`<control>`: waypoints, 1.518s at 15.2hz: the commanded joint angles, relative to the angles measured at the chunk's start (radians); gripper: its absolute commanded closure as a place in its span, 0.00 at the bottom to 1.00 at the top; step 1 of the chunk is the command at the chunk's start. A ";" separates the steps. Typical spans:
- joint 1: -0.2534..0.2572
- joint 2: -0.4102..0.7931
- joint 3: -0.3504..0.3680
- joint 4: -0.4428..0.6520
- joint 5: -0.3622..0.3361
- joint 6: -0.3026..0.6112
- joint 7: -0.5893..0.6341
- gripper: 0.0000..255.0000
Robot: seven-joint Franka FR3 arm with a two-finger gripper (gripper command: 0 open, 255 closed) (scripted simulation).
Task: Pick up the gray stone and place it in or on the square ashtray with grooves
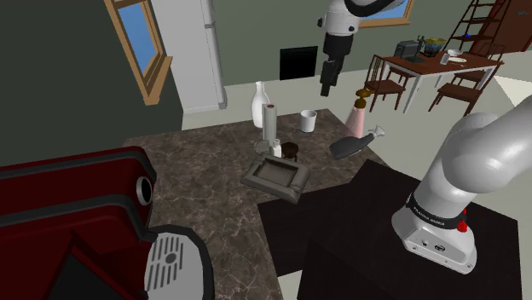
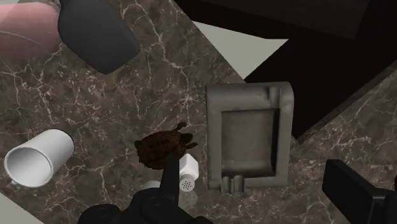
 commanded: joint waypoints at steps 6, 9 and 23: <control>0.017 0.279 0.016 0.094 -0.060 0.142 -0.052 0.00; 0.022 0.398 0.025 0.146 -0.090 0.192 -0.067 0.00; 0.062 0.959 0.043 0.513 -0.263 0.299 -0.103 0.00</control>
